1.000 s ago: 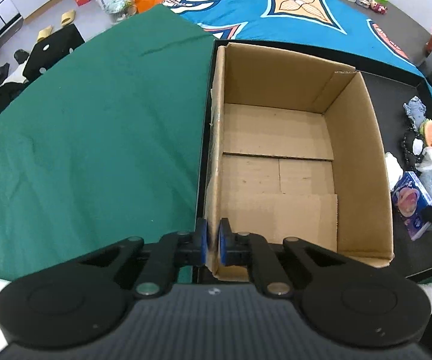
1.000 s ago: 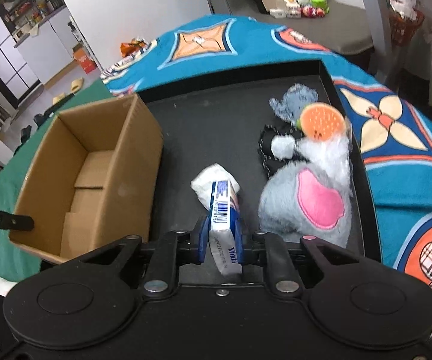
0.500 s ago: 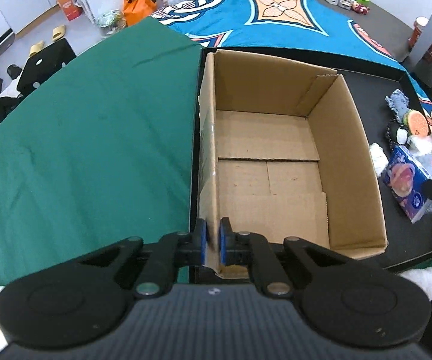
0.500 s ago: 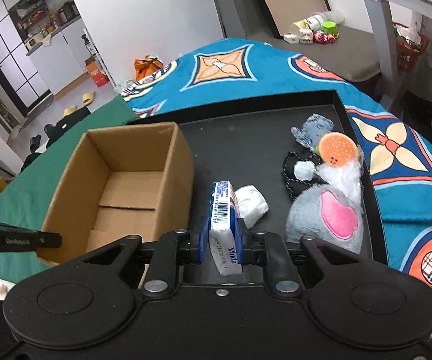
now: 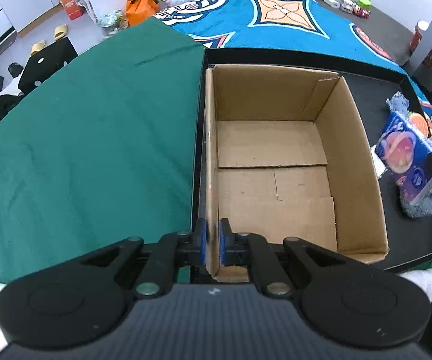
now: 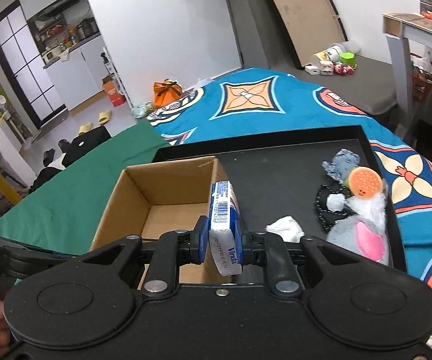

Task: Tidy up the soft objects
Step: 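Carry the carton over the cardboard box and open the right gripper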

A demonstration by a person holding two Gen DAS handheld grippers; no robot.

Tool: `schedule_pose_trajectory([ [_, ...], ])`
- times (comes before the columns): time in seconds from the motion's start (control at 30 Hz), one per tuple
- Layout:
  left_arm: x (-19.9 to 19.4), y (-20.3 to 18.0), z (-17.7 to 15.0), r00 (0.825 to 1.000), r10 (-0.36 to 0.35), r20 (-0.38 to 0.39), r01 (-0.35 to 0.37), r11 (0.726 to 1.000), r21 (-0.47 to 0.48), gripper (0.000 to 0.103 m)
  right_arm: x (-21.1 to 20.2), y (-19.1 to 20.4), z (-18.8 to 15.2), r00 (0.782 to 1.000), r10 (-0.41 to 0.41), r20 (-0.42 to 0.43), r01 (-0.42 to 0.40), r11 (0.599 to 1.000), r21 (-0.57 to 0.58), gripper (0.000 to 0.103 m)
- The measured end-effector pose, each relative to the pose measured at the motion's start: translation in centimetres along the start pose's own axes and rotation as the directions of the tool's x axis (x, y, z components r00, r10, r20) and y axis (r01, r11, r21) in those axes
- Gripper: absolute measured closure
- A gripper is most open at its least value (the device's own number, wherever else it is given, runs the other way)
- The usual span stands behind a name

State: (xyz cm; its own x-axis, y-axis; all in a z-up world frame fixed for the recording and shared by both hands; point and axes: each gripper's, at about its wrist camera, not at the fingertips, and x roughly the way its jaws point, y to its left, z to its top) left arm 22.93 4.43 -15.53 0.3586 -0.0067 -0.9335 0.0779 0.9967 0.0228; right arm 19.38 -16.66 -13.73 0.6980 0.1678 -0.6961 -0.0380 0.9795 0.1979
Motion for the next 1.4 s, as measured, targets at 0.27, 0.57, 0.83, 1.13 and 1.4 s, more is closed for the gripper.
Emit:
schedule_pose_trajectory([
  [0.27, 0.0, 0.3, -0.2, 1.000, -0.014, 0.020, 0.014, 1.000, -0.003, 0.096, 0.5, 2.2, -0.1, 1.000, -0.003, 0.008, 0.003, 0.999, -0.040, 0.085],
  [0.57, 0.4, 1.4, -0.3, 0.998, -0.054, 0.017, 0.055, 0.998, -0.041, 0.096, 0.9, 3.8, 0.4, 1.000, -0.004, 0.031, 0.006, 0.998, -0.058, 0.085],
  [0.83, 0.8, 1.9, -0.2, 0.997, -0.074, 0.019, 0.075, 0.996, -0.047, 0.096, 1.0, 4.8, 1.2, 0.997, 0.023, 0.072, -0.019, 0.998, -0.063, 0.085],
  [1.13, 0.8, 2.5, -0.3, 0.997, -0.063, 0.049, 0.066, 0.995, -0.068, 0.097, 3.0, 5.9, 0.8, 0.994, 0.112, 0.007, -0.112, 0.992, -0.054, 0.067],
  [1.4, 1.2, 1.9, -0.2, 0.999, -0.044, 0.010, 0.044, 0.998, -0.037, 0.096, 2.4, 5.1, -0.1, 0.994, 0.107, -0.020, -0.108, 0.994, -0.035, 0.062],
])
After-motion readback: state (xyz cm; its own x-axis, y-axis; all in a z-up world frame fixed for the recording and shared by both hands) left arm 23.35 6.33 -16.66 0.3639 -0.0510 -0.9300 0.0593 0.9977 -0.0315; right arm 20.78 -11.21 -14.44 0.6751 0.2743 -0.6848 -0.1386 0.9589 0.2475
